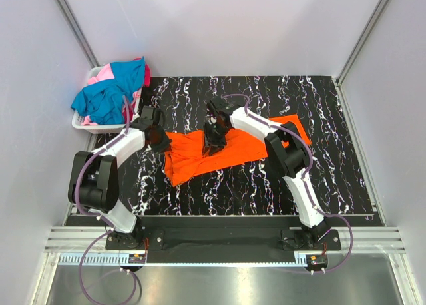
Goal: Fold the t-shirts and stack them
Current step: Fold the tshirt
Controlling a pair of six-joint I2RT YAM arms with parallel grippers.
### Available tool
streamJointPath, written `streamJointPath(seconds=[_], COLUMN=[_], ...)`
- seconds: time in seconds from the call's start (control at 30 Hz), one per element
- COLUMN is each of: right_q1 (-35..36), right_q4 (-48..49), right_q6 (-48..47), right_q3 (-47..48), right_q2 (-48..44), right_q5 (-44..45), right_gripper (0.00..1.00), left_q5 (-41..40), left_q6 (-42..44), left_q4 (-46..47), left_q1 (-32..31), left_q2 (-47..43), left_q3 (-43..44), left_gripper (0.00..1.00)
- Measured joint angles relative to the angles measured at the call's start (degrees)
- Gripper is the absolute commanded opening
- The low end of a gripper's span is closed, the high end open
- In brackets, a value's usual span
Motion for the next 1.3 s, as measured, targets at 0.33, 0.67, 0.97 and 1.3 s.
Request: streamJointPath(seconds=[0.33,0.67,0.97,1.3], right_q1=[0.0,0.0,0.0,-0.13], right_q4=[-0.02,-0.52,-1.01,-1.55], right_q6=[-0.15,-0.26,-0.9,-2.12], right_q3=[0.0,0.96,4.52,9.97], right_q2=[0.0,0.0,-0.28,-0.09], right_q5=[-1.42,-0.31,2.19,3.98], right_gripper=[0.0,0.0,0.0,0.0], left_q5=[-0.04,-0.33,-0.37,-3.76], left_q6=[-0.02,-0.09,-0.28,-1.88], left_q4=[-0.02,0.0,-0.02,-1.01], left_q1=[0.0,0.0,0.0,0.07], left_q2=[0.0,0.0,0.0,0.02], left_q3=[0.0,0.0,0.0,1.53], left_gripper=[0.0,0.0,0.0,0.0])
